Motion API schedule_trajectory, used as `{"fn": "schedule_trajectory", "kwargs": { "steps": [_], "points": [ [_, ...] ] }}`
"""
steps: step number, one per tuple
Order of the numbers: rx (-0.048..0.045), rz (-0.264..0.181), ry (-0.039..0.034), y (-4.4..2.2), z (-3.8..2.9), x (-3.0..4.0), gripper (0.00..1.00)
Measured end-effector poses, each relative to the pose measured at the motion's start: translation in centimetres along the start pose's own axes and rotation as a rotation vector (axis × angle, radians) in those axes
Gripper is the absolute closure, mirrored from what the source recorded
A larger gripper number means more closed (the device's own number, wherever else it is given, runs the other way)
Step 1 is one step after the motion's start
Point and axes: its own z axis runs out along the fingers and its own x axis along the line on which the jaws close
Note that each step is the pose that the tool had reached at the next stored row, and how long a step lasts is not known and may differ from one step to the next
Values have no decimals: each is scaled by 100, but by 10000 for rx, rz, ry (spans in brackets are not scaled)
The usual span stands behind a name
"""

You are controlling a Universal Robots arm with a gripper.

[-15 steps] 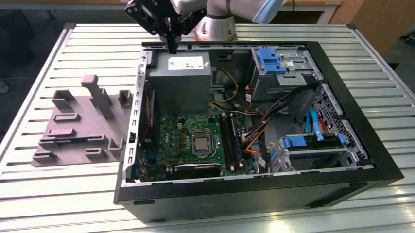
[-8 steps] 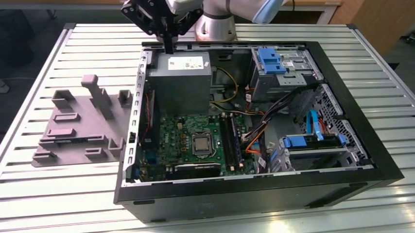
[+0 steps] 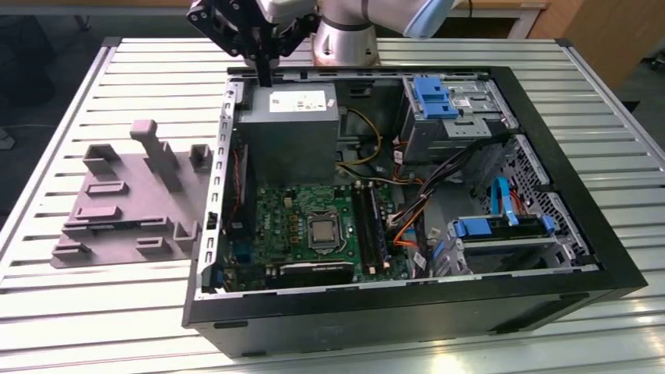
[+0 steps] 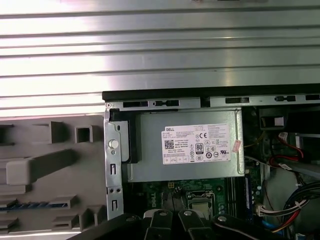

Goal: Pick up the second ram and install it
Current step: 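Reach for the second ram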

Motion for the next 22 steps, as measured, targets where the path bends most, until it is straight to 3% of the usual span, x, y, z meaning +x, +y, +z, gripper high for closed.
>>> {"fn": "schedule_trajectory", "kwargs": {
  "steps": [22],
  "points": [
    [0,-56,3,-19,-7,223,89]
  ]
}}
